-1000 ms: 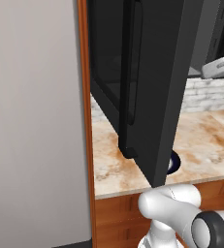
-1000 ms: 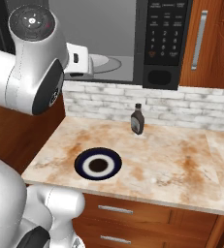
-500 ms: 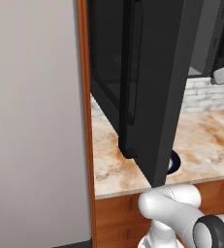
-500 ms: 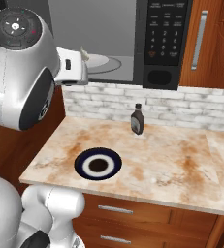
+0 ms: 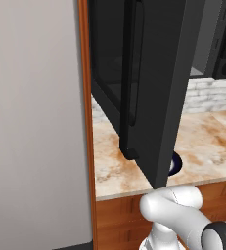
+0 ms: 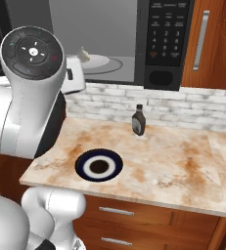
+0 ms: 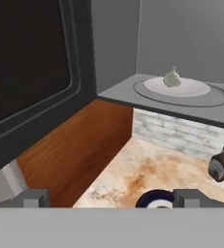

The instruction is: Pick the garlic from the counter and place it in the microwave. Then turn on the microwave.

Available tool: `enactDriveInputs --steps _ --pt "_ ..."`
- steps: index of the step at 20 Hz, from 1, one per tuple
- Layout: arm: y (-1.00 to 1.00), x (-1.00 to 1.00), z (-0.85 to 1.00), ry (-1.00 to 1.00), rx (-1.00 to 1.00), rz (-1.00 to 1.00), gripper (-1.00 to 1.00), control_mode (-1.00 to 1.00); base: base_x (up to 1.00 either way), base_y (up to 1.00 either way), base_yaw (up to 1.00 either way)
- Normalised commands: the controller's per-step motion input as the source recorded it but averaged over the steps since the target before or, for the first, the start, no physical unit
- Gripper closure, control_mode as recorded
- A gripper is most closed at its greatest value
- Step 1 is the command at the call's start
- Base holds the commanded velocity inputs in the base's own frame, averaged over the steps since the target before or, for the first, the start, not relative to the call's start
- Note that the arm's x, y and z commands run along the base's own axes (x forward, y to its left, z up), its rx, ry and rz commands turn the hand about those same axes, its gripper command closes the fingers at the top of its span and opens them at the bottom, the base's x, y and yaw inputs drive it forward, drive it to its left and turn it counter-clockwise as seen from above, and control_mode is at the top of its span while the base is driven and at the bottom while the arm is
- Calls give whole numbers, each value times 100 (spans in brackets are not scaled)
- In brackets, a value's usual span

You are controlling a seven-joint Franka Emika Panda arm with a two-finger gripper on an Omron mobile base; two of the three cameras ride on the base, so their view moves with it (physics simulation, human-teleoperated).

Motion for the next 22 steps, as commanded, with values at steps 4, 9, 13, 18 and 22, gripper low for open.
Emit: enactDriveInputs --steps 4,9,13,18,22 --pt "8 -37 3 -7 0 18 -100 -100 0 0 0" --pt "12 -38 3 -3 2 6 -100 -100 0 0 0" --pt "13 -38 6 0 7 0 -100 -100 0 0 0" --pt "8 -39 5 0 7 1 -100 -100 0 0 0" --pt "2 -43 2 0 1 1 -100 -100 0 0 0"
